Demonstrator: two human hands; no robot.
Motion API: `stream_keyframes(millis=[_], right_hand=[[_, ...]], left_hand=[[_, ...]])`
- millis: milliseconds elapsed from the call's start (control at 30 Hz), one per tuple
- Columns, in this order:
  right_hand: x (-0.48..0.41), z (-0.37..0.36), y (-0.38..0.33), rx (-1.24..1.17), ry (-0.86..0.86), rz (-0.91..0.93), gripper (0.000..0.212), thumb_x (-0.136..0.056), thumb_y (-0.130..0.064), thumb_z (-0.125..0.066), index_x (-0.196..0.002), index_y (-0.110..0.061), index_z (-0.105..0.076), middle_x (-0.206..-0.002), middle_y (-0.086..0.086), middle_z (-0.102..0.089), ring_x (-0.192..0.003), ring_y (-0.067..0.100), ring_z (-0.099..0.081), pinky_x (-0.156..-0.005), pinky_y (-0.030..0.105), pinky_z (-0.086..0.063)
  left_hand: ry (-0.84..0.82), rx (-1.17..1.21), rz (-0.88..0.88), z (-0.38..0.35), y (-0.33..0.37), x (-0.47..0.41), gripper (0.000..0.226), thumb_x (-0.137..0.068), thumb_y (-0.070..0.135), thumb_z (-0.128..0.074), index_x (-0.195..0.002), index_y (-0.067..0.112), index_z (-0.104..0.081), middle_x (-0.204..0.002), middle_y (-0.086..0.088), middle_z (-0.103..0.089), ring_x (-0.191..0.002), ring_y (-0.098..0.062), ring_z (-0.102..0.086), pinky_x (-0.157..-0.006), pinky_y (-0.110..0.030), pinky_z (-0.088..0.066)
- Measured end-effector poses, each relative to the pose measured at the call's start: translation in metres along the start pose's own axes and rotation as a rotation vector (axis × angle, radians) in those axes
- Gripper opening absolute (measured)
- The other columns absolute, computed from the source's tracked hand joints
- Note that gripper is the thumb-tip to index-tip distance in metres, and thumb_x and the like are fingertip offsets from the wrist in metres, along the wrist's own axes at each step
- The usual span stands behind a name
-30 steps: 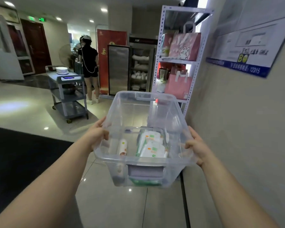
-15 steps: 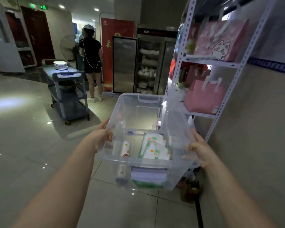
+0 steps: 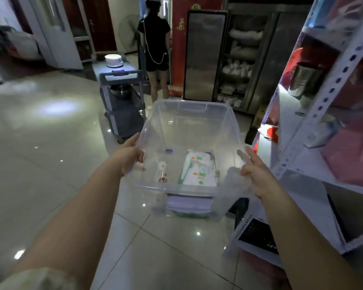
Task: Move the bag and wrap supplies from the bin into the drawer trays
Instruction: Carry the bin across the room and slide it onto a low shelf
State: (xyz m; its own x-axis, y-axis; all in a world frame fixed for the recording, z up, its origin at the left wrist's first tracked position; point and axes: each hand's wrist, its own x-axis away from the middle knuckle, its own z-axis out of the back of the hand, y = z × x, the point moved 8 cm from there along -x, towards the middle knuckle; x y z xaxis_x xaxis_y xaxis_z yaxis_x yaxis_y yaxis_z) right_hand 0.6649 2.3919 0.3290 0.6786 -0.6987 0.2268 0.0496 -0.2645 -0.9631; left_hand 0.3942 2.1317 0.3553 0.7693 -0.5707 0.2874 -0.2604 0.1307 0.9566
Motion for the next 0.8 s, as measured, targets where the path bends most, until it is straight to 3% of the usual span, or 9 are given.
stream_keyframes(millis=[100,267,367,433,533,667,700,800], right_hand=[[-0.068,-0.026,-0.004,0.051,-0.032,-0.031,0.089,-0.076,0.018,-0.037,-0.145,-0.038,-0.028,-0.148,-0.019,-0.037,-0.123,0.028,-0.048,-0.081,0.041,-0.048],[-0.184,-0.06,0.005,0.095,-0.062,-0.047,0.088,-0.079,0.019,-0.039,-0.146,-0.036,-0.026,-0.15,-0.01,-0.035,-0.126,0.034,-0.045,-0.098,0.052,-0.044],[-0.254,-0.073,0.011,0.025,-0.025,-0.068,0.09,-0.078,0.021,-0.038,-0.144,-0.038,-0.028,-0.148,-0.015,-0.036,-0.119,0.032,-0.05,-0.094,0.058,-0.044],[-0.302,-0.081,0.008,0.007,0.007,-0.068,0.089,-0.079,0.021,-0.035,-0.145,-0.038,-0.026,-0.149,-0.016,-0.035,-0.123,0.033,-0.048,-0.094,0.058,-0.043],[-0.367,-0.083,-0.007,-0.006,0.065,-0.079,0.09,-0.078,0.021,-0.034,-0.145,-0.038,-0.026,-0.148,-0.018,-0.035,-0.126,0.033,-0.046,-0.094,0.054,-0.044],[-0.441,-0.072,-0.03,0.035,0.185,-0.114,0.09,-0.077,0.019,-0.036,-0.146,-0.039,-0.026,-0.148,-0.017,-0.036,-0.124,0.029,-0.049,-0.071,0.035,-0.051],[-0.456,-0.065,-0.033,0.03,0.215,-0.119,0.09,-0.078,0.019,-0.036,-0.146,-0.039,-0.026,-0.147,-0.018,-0.037,-0.124,0.028,-0.05,-0.071,0.034,-0.051],[-0.499,-0.041,-0.038,-0.003,0.283,-0.104,0.088,-0.079,0.018,-0.035,-0.145,-0.04,-0.029,-0.145,-0.02,-0.041,-0.124,0.025,-0.051,-0.089,0.044,-0.047]], left_hand=[[0.029,0.015,0.016,0.017,0.006,-0.059,0.097,-0.068,-0.026,-0.036,-0.147,0.031,-0.032,-0.143,-0.004,-0.037,-0.119,-0.038,-0.048,-0.078,-0.051,-0.051],[0.009,0.006,0.024,0.033,0.005,-0.173,0.099,-0.067,-0.027,-0.034,-0.144,0.035,-0.034,-0.141,0.002,-0.042,-0.111,-0.033,-0.051,-0.085,-0.054,-0.048],[-0.03,-0.007,0.045,0.033,0.009,-0.255,0.101,-0.066,-0.026,-0.035,-0.143,0.038,-0.033,-0.137,0.006,-0.043,-0.102,-0.028,-0.055,-0.078,-0.052,-0.052],[-0.078,-0.015,0.061,0.027,0.018,-0.314,0.102,-0.065,-0.025,-0.037,-0.144,0.039,-0.032,-0.137,0.007,-0.043,-0.1,-0.026,-0.057,-0.071,-0.048,-0.056],[-0.147,-0.024,0.076,0.011,0.041,-0.402,0.103,-0.065,-0.025,-0.038,-0.145,0.038,-0.031,-0.139,0.005,-0.041,-0.103,-0.028,-0.057,-0.077,-0.05,-0.055],[-0.198,-0.031,0.097,-0.026,0.07,-0.511,0.102,-0.064,-0.027,-0.037,-0.145,0.036,-0.034,-0.141,0.003,-0.044,-0.112,-0.028,-0.056,-0.086,-0.055,-0.05],[-0.217,-0.032,0.104,-0.039,0.074,-0.535,0.103,-0.064,-0.027,-0.037,-0.145,0.036,-0.034,-0.142,0.003,-0.044,-0.114,-0.028,-0.055,-0.09,-0.056,-0.048],[-0.283,-0.057,0.115,-0.082,0.08,-0.601,0.104,-0.065,-0.027,-0.037,-0.147,0.037,-0.029,-0.146,0.007,-0.042,-0.116,-0.025,-0.056,-0.097,-0.052,-0.046]])
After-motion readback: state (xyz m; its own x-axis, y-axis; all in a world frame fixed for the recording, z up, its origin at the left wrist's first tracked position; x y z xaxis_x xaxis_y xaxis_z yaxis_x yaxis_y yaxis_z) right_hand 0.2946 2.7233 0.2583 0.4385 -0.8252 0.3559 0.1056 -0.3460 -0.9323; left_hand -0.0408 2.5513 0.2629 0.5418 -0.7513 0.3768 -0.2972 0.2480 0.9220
